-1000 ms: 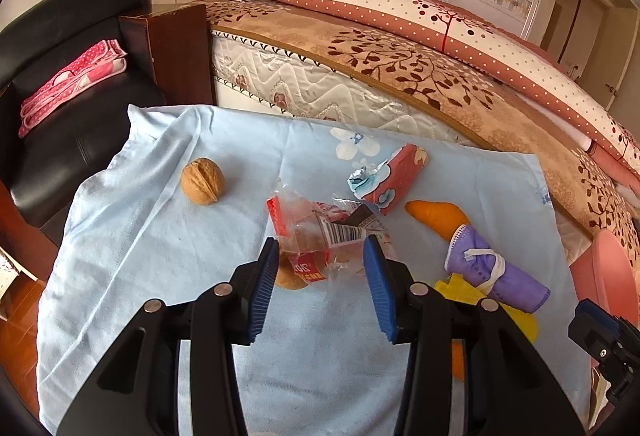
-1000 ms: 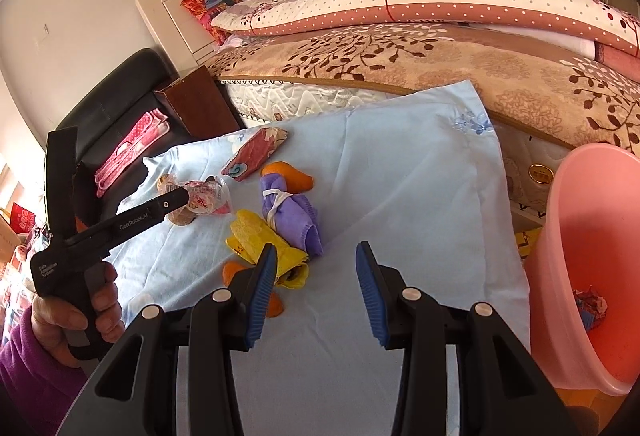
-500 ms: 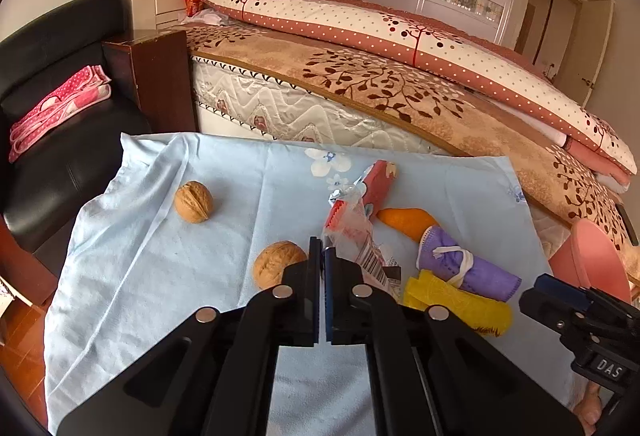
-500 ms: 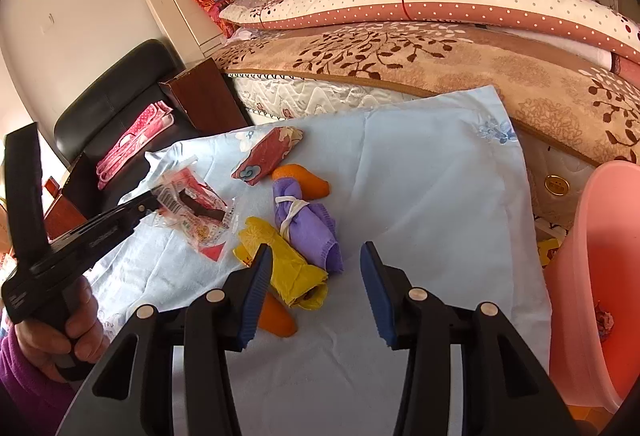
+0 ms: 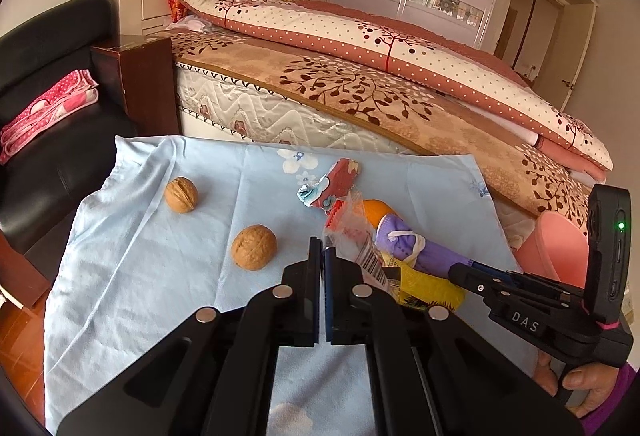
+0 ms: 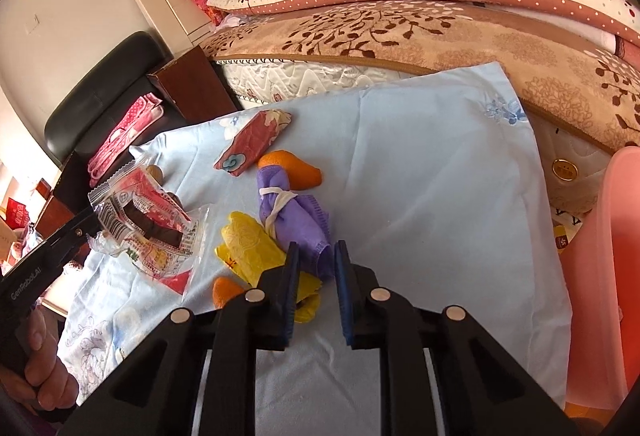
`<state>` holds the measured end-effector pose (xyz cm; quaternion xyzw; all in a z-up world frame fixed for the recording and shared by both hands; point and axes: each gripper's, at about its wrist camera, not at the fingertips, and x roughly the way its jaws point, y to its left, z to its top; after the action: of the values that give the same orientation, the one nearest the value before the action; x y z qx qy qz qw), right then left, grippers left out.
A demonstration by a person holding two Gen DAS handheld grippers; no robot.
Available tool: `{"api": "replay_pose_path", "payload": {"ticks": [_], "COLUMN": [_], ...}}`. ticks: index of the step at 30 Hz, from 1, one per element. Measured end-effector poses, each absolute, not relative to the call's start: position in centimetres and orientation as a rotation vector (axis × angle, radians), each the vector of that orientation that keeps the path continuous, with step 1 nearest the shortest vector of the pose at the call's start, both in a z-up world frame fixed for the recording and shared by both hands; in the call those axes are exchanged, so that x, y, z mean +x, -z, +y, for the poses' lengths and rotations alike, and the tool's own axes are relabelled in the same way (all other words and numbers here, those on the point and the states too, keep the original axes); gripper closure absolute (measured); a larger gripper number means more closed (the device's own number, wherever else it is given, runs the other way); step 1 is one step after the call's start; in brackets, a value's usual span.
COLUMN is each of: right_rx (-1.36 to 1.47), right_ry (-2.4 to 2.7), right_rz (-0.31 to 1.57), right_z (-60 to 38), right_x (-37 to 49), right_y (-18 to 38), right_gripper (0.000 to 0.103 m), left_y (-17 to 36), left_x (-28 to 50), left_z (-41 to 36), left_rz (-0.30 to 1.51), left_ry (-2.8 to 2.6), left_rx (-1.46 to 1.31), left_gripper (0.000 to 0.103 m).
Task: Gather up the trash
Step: 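Grasp the clear snack bag with the left tool while the right tool grasps the purple cloth, then carry the snack bag and purple cloth over the bucket and open both tools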
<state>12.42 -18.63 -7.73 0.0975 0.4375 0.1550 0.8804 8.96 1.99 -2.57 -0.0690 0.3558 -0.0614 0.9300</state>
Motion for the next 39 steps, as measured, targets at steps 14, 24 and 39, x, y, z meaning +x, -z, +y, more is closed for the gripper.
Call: {"api": "replay_pose_path", "payload": {"ticks": [14, 24, 39], "right_rx": [0.251, 0.332, 0.430], "right_ry": [-0.304, -0.171, 0.081], "right_rz": [0.781, 0.706, 0.670], "right_z": [-22.4, -29.0, -40.2], "right_x": [7.1, 3.5, -0.8], "right_y": [2.9, 0.2, 0.2], "right_gripper": [0.095, 0.095, 0.095], "left_y": [0.3, -1.9, -3.7], "left_x": [7.0, 6.3, 5.3], "left_z": [-1.3, -7.1, -17.9], "left_rz": [0.695, 0.661, 0.626], "left_ry": [0.202, 0.317, 0.519], "left_rx": [-0.126, -0.077, 0.009], "left_gripper": [0.102, 0.102, 0.102]}}
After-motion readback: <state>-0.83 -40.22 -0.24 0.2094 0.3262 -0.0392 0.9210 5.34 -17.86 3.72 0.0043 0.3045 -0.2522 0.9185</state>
